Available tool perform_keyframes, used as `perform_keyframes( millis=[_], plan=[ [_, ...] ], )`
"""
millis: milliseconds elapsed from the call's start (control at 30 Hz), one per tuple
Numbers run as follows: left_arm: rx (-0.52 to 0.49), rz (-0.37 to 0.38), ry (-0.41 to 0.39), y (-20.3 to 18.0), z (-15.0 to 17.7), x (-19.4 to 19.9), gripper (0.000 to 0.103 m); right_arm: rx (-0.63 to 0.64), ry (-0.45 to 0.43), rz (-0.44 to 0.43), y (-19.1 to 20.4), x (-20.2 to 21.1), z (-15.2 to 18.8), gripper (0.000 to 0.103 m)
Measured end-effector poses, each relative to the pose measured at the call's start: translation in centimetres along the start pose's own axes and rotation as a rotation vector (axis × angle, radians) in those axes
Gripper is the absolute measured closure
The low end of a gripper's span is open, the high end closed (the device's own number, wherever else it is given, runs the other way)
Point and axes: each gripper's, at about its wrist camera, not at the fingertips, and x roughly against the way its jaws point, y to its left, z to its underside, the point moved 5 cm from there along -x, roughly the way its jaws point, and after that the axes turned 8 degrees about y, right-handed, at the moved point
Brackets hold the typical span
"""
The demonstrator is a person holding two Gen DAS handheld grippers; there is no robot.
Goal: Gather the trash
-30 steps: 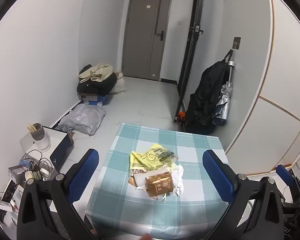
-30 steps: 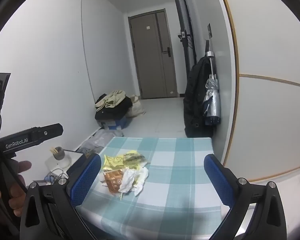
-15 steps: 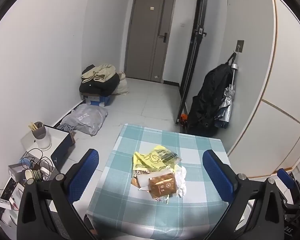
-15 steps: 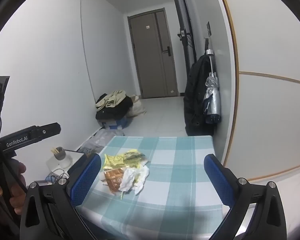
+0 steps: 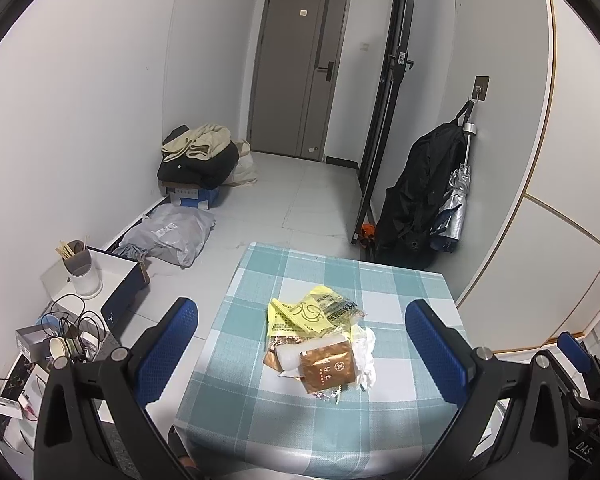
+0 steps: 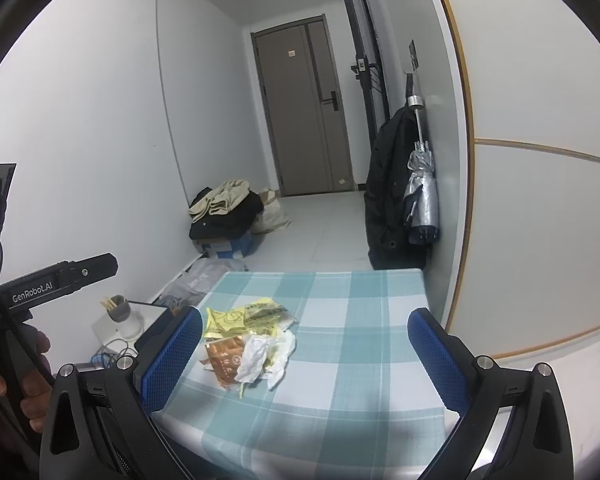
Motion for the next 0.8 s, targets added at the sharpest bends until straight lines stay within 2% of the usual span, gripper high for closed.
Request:
perform_keyframes(
  millis=[800],
  plan=[
    [-0.004,0.009,-0.004,-0.26,0.01,0.06,0.001,-0.005,-0.001,0.001,-0.12,-0.12,-0.10,0.000]
  ],
)
